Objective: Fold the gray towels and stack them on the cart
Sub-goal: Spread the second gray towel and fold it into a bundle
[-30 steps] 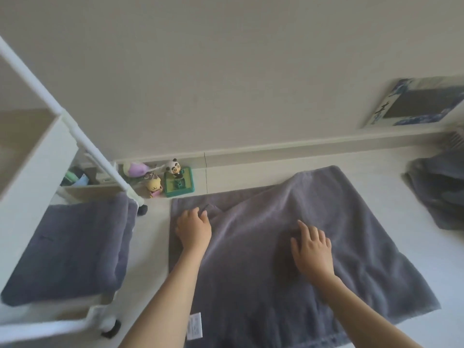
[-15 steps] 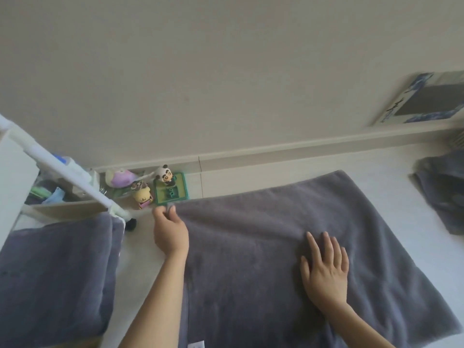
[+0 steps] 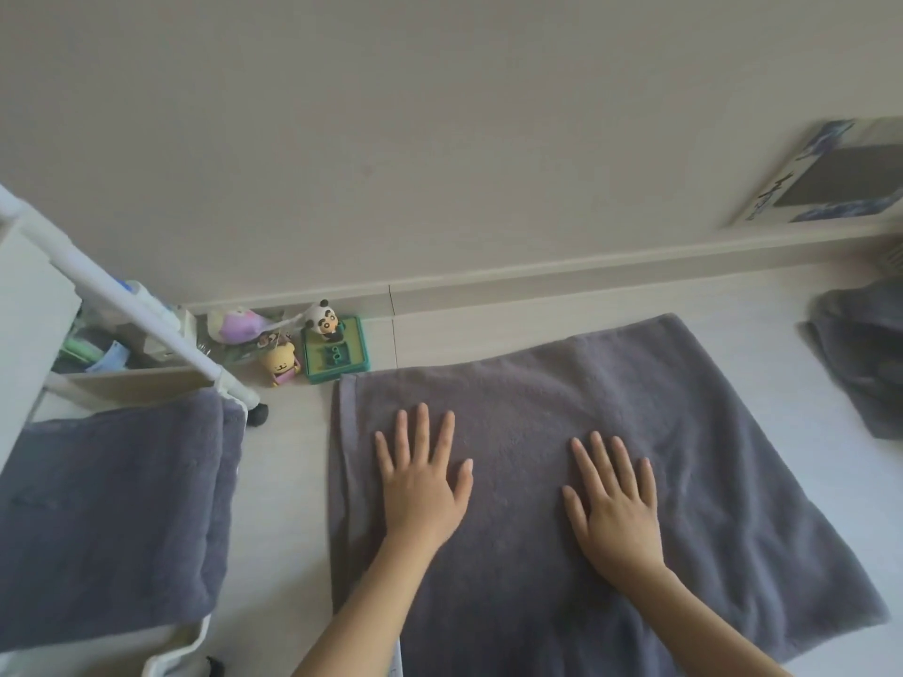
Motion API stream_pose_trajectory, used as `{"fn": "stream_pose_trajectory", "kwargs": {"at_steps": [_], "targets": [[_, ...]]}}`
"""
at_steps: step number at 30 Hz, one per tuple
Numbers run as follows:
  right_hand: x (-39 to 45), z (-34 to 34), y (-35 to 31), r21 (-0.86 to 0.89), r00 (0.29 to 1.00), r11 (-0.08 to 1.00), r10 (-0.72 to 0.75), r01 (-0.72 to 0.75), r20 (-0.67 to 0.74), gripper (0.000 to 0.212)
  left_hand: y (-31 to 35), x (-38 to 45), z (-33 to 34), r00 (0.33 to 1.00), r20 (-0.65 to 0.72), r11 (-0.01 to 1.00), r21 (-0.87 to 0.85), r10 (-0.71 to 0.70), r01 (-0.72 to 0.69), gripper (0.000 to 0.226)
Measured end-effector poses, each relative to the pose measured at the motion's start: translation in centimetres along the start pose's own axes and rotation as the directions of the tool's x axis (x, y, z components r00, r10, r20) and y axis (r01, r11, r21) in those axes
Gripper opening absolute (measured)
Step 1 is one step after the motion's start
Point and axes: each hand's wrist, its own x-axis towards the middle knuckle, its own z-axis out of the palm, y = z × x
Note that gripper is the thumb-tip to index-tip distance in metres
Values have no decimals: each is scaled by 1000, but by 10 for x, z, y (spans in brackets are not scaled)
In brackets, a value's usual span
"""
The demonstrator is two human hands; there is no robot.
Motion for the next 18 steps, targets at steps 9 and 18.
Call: {"fn": "stream_pose_trajectory", "kwargs": {"at_steps": [9, 18], "targets": [[-30, 3, 3, 4, 986, 987, 158, -159, 43, 75, -8, -3, -10, 929, 156, 942, 52, -335, 331, 79], [8, -35, 66, 179, 942, 943, 306, -281, -136, 50, 81, 8, -28, 989, 113, 986, -125, -96, 110, 79]]}}
